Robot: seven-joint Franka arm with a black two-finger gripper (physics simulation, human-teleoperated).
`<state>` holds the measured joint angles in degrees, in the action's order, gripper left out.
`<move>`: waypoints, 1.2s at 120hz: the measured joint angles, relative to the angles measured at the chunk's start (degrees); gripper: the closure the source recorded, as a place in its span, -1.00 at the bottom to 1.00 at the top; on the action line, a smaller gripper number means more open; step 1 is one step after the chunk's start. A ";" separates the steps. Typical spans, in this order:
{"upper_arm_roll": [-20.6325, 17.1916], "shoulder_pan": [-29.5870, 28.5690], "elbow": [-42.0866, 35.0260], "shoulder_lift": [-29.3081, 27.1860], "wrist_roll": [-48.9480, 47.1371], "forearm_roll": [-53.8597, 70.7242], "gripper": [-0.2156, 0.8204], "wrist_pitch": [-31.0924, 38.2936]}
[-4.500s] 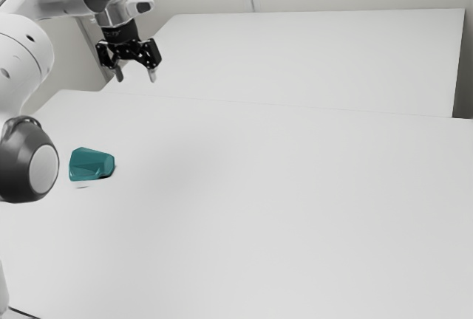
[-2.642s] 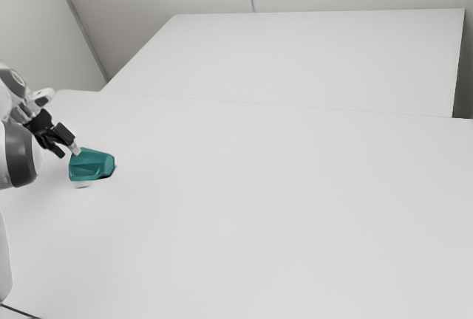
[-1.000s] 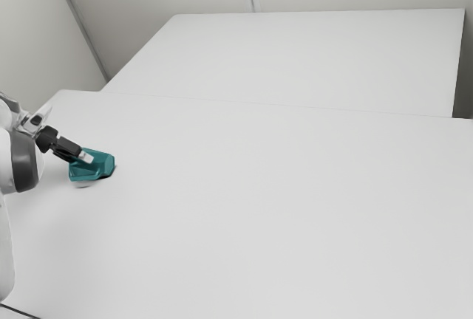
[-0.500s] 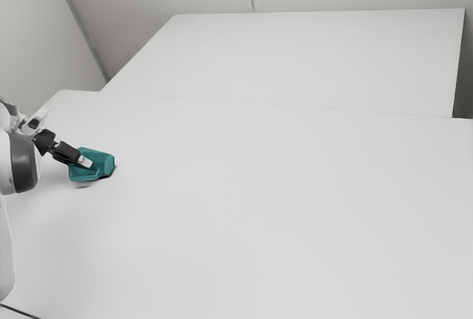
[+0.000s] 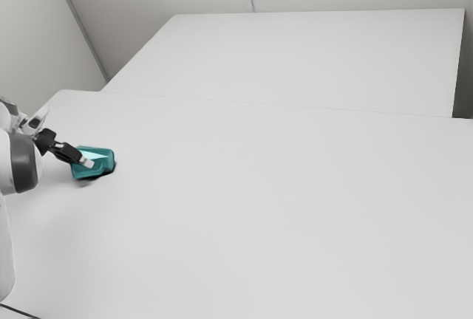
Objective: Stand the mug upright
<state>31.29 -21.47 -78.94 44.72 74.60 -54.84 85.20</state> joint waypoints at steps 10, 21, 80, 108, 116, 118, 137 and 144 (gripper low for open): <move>-0.06 0.35 0.36 -0.31 0.06 -0.23 0.71 0.09; -0.39 0.99 0.72 -0.78 0.11 -0.46 0.77 0.06; -1.15 22.41 -5.96 -18.32 -3.36 6.44 0.92 6.83; -4.20 35.06 -24.52 -37.34 -13.27 30.72 0.93 15.72; -5.65 36.19 -30.13 -41.67 -17.09 37.13 0.93 18.22; -5.91 36.38 -31.41 -42.58 -18.05 38.54 0.93 18.83; -8.02 37.14 -40.31 -48.71 -27.05 49.37 0.93 23.74; -8.76 36.34 -42.64 -50.20 -30.20 52.40 0.93 25.49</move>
<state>22.52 14.87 -121.58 -5.48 44.40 -2.44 110.69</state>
